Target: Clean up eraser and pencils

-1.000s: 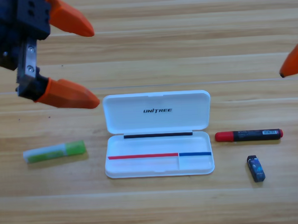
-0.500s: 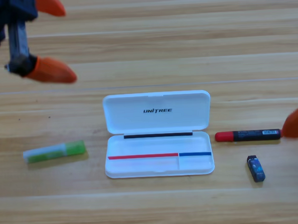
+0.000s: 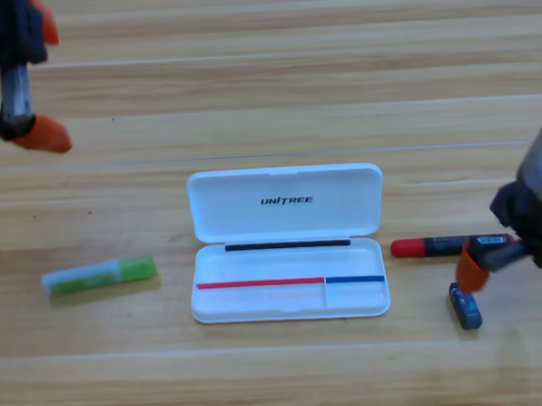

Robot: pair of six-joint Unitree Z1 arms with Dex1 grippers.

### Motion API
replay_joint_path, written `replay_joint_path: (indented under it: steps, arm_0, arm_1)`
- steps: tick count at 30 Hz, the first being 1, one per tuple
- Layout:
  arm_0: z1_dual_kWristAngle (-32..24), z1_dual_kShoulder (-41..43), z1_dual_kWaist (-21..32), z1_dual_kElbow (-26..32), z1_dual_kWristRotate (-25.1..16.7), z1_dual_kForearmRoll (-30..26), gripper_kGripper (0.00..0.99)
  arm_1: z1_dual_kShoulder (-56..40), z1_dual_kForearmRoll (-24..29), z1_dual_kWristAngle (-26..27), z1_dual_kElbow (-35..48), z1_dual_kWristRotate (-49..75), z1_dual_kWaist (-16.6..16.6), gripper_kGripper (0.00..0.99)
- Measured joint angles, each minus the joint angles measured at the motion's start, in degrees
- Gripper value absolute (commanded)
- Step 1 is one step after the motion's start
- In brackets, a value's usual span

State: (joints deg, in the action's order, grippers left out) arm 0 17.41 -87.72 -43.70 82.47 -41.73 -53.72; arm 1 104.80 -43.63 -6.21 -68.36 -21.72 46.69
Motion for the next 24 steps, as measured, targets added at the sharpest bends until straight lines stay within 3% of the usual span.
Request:
replay_joint_path:
  steps: [6, 16, 24]
  arm_0:
    - [-1.6, -5.4, 4.2, -2.9, -0.6, -0.2, 0.92]
    - [-5.5, -13.1, 6.6, -5.8, -1.5, 0.1, 0.92]
    - [-6.6, -14.9, 8.4, -10.9, -2.3, 6.9, 0.922]
  arm_1:
    - [3.6, 4.5, 0.0, 0.1, -1.5, -0.1, 0.922]
    - [7.0, 5.2, 1.5, 1.1, -6.2, -0.1, 0.896]
    - [7.5, 6.1, 2.2, 2.3, -8.2, -0.1, 0.853]
